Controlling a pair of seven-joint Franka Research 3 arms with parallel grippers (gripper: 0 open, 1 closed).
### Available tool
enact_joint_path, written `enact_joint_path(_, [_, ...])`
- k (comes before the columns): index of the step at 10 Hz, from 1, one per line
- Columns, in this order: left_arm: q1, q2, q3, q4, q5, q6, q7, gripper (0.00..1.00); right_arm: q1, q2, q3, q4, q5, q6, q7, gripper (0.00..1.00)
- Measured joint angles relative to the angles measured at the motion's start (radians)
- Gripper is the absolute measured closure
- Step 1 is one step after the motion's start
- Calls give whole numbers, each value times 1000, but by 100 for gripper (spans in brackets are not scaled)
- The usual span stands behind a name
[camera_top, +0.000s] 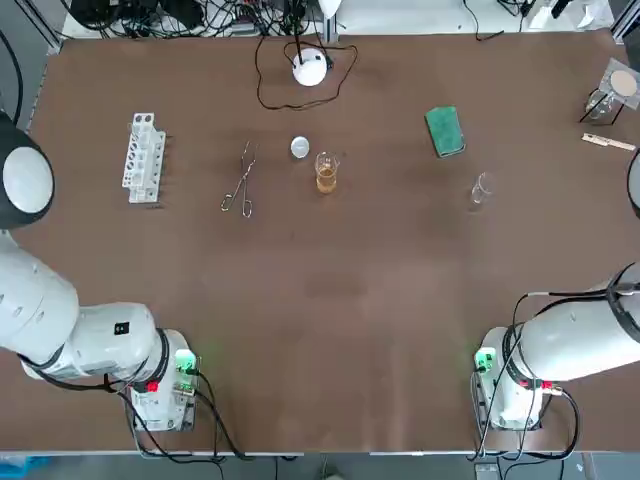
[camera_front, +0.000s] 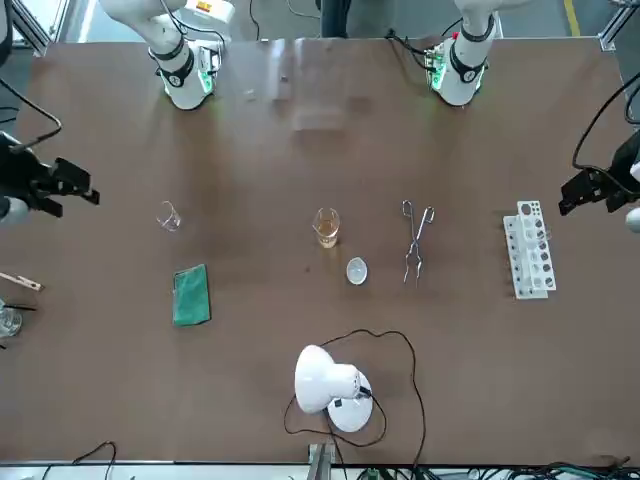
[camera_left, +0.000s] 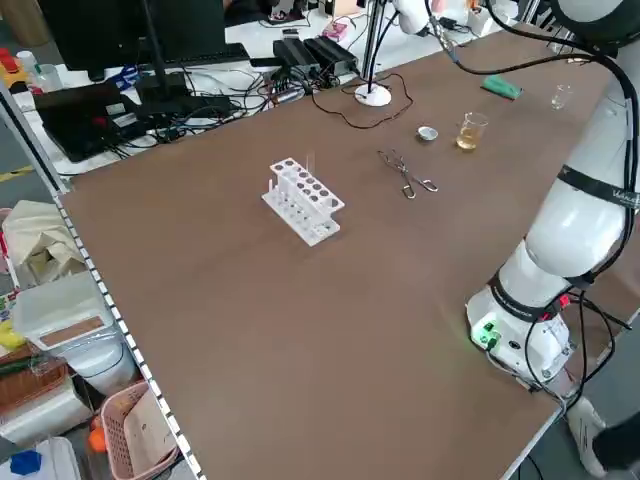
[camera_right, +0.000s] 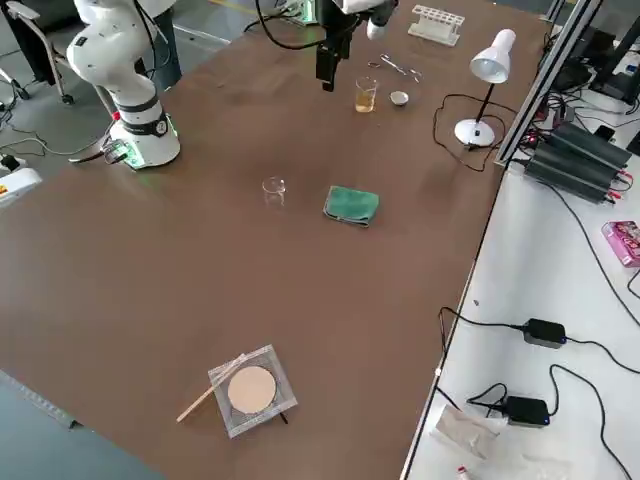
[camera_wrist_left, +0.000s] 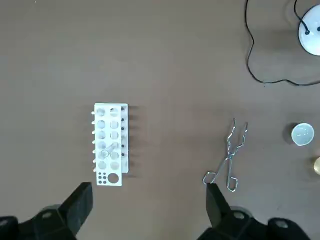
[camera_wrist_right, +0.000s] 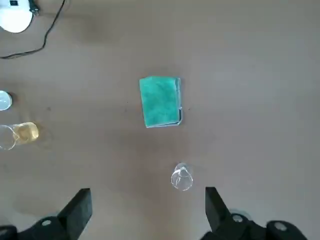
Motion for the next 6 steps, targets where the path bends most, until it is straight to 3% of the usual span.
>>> enact_joint_path(4, [1, 0, 0, 1, 0, -2, 0, 0, -35, 0, 15, 73, -72, -72, 140, 0])
enact_joint_path(6, [4, -1, 1, 13, -29, -33, 8, 0, -172, 0, 138, 92, -108, -86, 141, 0])
